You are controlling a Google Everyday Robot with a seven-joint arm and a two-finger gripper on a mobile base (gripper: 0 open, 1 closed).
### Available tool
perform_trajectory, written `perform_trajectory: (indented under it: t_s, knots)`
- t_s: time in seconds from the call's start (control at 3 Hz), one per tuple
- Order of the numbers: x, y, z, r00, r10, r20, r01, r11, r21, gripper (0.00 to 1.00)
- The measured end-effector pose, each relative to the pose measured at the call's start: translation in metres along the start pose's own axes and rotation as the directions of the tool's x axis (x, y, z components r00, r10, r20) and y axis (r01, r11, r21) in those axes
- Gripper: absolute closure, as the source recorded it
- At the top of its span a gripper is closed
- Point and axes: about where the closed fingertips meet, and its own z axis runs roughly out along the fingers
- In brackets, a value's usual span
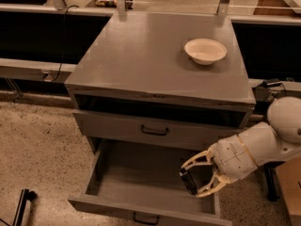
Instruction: Place rxbar chocolate into middle drawer
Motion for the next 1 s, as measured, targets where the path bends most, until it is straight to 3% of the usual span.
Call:
perform_trajectory:
  t_s: [0.33,0.67,1.0]
  knots:
    - [0.028,0.003,0.023,0.982,0.172,0.081,-0.182,0.9729,0.143,1.00]
    - [0.055,0.006,0.048,0.927,0.319,0.197,-0.361,0.9030,0.233,1.00]
    - [0.080,0.004,0.069,0.872,0.403,0.279,-0.472,0.8440,0.256,1.00]
